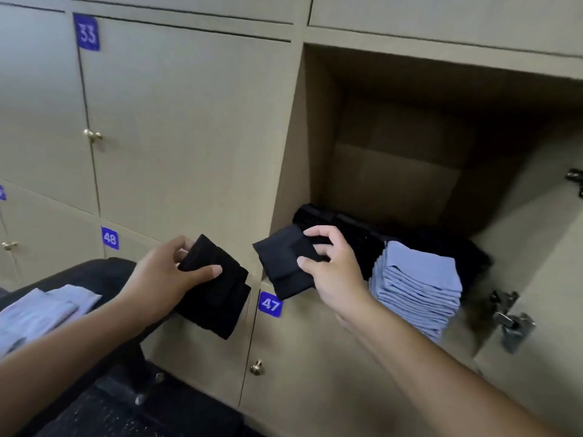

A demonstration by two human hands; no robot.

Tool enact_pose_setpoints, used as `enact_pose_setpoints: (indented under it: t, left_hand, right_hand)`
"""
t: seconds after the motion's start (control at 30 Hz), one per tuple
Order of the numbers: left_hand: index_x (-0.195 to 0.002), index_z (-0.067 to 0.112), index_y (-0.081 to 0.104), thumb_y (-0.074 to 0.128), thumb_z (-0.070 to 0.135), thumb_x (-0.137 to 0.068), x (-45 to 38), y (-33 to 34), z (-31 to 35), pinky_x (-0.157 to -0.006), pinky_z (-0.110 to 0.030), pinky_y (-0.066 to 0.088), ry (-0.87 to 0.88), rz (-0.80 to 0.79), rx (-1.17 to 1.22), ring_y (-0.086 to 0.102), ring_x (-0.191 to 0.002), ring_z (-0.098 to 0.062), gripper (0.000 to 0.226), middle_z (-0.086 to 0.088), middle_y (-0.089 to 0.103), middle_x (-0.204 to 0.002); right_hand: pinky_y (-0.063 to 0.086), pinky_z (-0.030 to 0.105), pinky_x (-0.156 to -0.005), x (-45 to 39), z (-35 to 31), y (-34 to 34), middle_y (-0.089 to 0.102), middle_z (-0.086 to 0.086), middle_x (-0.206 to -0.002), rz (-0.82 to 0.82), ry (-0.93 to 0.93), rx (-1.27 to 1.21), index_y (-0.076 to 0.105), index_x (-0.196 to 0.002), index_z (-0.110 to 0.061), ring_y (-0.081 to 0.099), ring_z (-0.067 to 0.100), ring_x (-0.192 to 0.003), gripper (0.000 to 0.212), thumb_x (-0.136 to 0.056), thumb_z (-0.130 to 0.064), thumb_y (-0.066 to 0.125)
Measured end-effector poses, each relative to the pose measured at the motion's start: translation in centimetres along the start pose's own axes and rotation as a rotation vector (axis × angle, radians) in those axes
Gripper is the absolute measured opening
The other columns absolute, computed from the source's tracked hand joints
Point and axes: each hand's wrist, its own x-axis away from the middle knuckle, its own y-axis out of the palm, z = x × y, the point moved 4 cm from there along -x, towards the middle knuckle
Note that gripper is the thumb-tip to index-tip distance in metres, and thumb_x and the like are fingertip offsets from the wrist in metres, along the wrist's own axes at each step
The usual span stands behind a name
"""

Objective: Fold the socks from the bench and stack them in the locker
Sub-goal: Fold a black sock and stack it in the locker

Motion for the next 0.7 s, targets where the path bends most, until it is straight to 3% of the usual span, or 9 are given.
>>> enact_pose_setpoints:
  t: [0.13,0.23,0.3,0.43,0.53,0.63,0.7]
  left_hand:
    - [-0.096,0.011,0.065,0.085,0.027,-0.081,-0.4,1.6,0.0,-0.079,-0.048,0.061,-0.031,-0.026,0.070,0.075,-0.083,-0.026,0.030,-0.006,0.076,-0.092]
    - [-0.097,0.009,0.066,0.084,0.025,-0.082,-0.7,2.3,-0.3,-0.077,-0.046,0.061,-0.050,-0.044,0.105,0.076,-0.083,-0.028,0.028,-0.008,0.076,-0.093]
    - [-0.095,0.011,0.066,0.085,0.025,-0.082,-0.7,2.5,-0.4,-0.074,-0.042,0.060,-0.050,-0.054,0.109,0.076,-0.081,-0.026,0.027,-0.005,0.077,-0.090]
    - [-0.092,0.011,0.066,0.083,0.023,-0.084,-0.4,2.7,-0.6,-0.066,-0.033,0.054,-0.042,-0.075,0.111,0.076,-0.073,-0.018,0.023,0.000,0.078,-0.087]
    - [-0.096,0.006,0.065,0.081,0.020,-0.085,-0.1,2.9,-0.6,-0.066,-0.033,0.054,-0.062,-0.093,0.197,0.076,-0.072,-0.019,0.024,-0.004,0.078,-0.089]
    - [-0.100,0.004,0.065,0.081,0.020,-0.085,0.2,3.4,-0.5,-0.071,-0.038,0.059,-0.085,-0.116,0.274,0.077,-0.078,-0.027,0.026,-0.009,0.078,-0.092]
    - [-0.100,0.004,0.066,0.080,0.019,-0.085,0.4,3.7,-0.3,-0.066,-0.035,0.060,-0.087,-0.126,0.298,0.077,-0.079,-0.028,0.025,-0.011,0.078,-0.093]
  right_hand:
    - [0.041,0.016,-0.081,-1.6,-1.4,-3.5,0.064,-0.016,-0.112,0.049,-0.082,0.083,0.073,-0.105,-0.030,0.053,-0.001,-0.107,0.029,-0.093,-0.005,0.065]
    - [0.043,0.011,-0.075,-3.9,-2.4,-6.7,0.065,-0.002,-0.112,0.124,-0.080,0.050,0.074,-0.103,-0.028,0.055,0.000,-0.094,0.025,-0.093,-0.006,0.068]
    - [0.046,0.019,-0.081,-5.6,-2.9,-8.9,0.064,0.003,-0.105,0.171,-0.065,0.067,0.075,-0.101,-0.026,0.058,0.009,-0.091,0.023,-0.092,-0.006,0.069]
    - [0.057,0.041,-0.096,-9.3,-2.2,-12.9,0.073,0.008,-0.108,0.225,0.042,0.022,0.077,-0.092,-0.025,0.069,0.025,-0.105,0.024,-0.091,-0.003,0.069]
    - [0.060,0.038,-0.087,-11.5,-1.6,-15.4,0.070,0.012,-0.113,0.304,0.134,-0.042,0.076,-0.088,-0.020,0.066,0.028,-0.110,0.025,-0.093,0.001,0.064]
    - [0.056,0.027,-0.066,-13.1,-1.3,-17.5,0.065,0.013,-0.119,0.388,0.212,-0.005,0.074,-0.083,-0.017,0.060,0.029,-0.113,0.028,-0.096,0.003,0.060]
    - [0.054,0.026,-0.062,-14.0,-0.9,-18.5,0.066,0.015,-0.118,0.419,0.236,0.046,0.073,-0.080,-0.015,0.060,0.031,-0.113,0.029,-0.095,0.005,0.058]
